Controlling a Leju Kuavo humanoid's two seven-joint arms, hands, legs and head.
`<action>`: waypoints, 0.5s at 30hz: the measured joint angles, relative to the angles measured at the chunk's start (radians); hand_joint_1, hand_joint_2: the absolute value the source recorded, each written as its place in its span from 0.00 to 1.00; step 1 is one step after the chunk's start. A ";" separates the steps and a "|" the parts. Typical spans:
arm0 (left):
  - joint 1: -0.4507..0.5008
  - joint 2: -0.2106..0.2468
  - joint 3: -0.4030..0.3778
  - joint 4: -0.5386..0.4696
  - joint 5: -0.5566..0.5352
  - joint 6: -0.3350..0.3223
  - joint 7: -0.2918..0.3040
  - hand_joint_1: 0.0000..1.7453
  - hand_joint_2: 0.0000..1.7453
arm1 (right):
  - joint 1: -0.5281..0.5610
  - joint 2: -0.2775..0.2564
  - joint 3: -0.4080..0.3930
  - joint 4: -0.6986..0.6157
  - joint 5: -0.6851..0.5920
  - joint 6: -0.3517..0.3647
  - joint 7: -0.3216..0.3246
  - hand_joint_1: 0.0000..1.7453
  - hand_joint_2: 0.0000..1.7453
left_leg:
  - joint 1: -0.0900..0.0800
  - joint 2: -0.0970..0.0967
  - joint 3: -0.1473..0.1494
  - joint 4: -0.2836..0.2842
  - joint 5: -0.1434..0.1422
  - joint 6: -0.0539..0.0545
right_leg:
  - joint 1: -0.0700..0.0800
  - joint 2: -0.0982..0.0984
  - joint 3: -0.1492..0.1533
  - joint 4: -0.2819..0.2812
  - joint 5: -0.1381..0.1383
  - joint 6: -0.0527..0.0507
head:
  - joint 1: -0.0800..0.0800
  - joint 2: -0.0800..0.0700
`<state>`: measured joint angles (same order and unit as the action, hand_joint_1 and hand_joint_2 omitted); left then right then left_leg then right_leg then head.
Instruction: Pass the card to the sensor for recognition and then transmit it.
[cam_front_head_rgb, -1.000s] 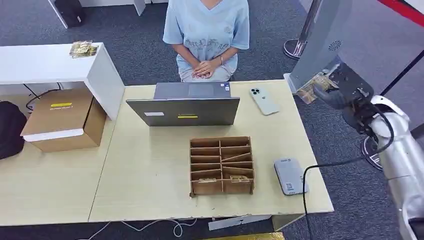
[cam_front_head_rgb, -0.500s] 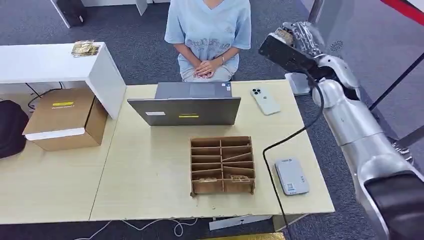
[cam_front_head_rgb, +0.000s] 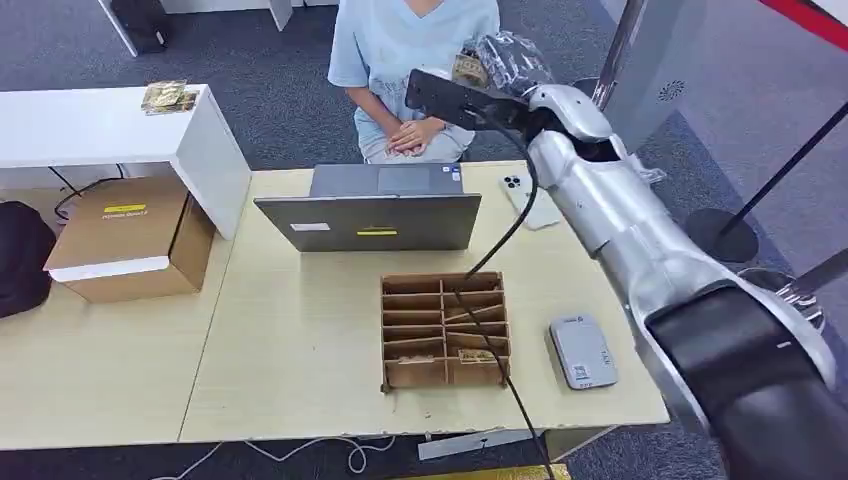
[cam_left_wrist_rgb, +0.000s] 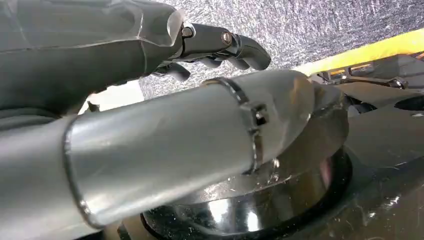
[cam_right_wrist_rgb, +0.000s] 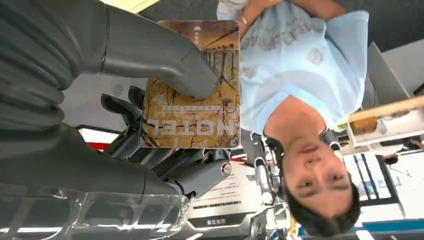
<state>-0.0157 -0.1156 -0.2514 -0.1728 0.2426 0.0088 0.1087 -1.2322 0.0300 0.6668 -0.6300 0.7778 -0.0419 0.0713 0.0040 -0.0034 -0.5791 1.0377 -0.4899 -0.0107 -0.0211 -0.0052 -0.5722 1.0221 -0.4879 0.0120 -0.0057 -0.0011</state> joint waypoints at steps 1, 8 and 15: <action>-0.001 0.000 0.000 0.000 0.000 0.000 0.003 0.00 0.00 | -0.006 0.015 0.005 0.022 0.012 -0.003 0.008 1.00 1.00 | 0.000 0.000 0.000 0.000 0.000 0.000 | 0.000 0.000 0.000 0.000 0.000 0.000 | 0.000 0.000; -0.004 0.000 -0.005 0.000 0.000 0.000 0.015 0.00 0.00 | -0.031 0.077 0.037 0.125 0.069 -0.007 0.052 1.00 1.00 | 0.000 -0.001 0.000 0.000 0.000 0.000 | 0.000 -0.001 0.000 0.000 0.000 0.000 | 0.000 0.000; -0.004 -0.001 -0.006 0.000 0.000 0.000 0.014 0.00 0.00 | -0.049 0.105 0.055 0.184 0.096 0.027 0.011 1.00 1.00 | 0.000 -0.001 0.000 0.000 0.000 0.000 | 0.000 -0.001 0.000 0.000 0.000 0.000 | 0.000 0.000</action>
<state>-0.0200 -0.1164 -0.2571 -0.1728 0.2426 0.0084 0.1232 -1.2811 0.1346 0.7218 -0.4464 0.8736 -0.0153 0.0824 0.0040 -0.0046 -0.5792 1.0378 -0.4897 -0.0108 -0.0210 -0.0064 -0.5722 1.0221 -0.4879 0.0119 -0.0057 -0.0011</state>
